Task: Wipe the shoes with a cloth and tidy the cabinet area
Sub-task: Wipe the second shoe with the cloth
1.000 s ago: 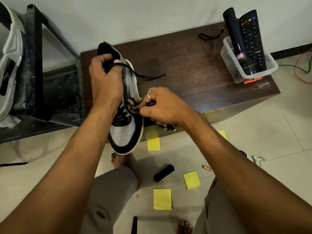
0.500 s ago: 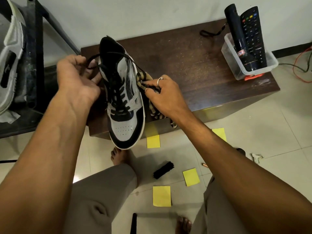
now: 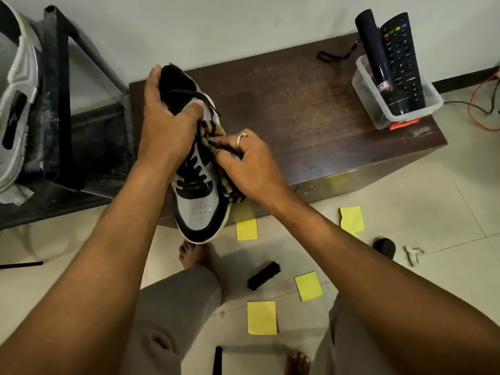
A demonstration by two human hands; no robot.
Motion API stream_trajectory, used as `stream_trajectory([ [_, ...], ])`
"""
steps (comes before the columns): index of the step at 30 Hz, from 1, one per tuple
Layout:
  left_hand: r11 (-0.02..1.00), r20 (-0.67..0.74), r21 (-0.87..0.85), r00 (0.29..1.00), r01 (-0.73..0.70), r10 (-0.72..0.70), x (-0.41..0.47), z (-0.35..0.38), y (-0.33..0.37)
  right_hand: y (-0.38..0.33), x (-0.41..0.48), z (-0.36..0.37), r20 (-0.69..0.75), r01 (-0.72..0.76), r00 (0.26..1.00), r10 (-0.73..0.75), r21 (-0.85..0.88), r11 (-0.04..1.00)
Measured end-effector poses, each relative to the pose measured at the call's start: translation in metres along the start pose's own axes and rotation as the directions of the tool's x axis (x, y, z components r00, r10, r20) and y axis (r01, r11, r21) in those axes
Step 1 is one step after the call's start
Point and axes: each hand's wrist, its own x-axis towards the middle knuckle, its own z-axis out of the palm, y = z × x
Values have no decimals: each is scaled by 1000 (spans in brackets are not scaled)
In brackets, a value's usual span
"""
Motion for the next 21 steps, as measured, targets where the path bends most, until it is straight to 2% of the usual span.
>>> stream_trajectory([
  [5, 997, -50, -48, 997, -63, 60, -2, 3, -3, -15, -6, -17, 129, -39, 990, 65, -196, 980],
  [7, 995, -68, -59, 995, -76, 72, -1, 3, -6, -19, -6, -26, 181, -63, 977, 109, -242, 968],
  [9, 991, -84, -112, 994, -78, 68, 1, 4, -8, -17, -5, -30, 191, -38, 978, 82, -223, 974],
  [14, 971, -125, -226, 991, -76, 49, 4, 11, -10, -8, 0, -8, -39, 121, 992, -122, -19, 992],
  [17, 948, -103, -313, 994, -57, 26, 4, 15, -11, -6, 3, 10, -67, 147, 987, -147, -4, 989],
  [21, 936, -82, -346, 996, -69, 43, 2, 16, -13, -19, 30, 15, -184, 131, 976, -120, 48, 990],
])
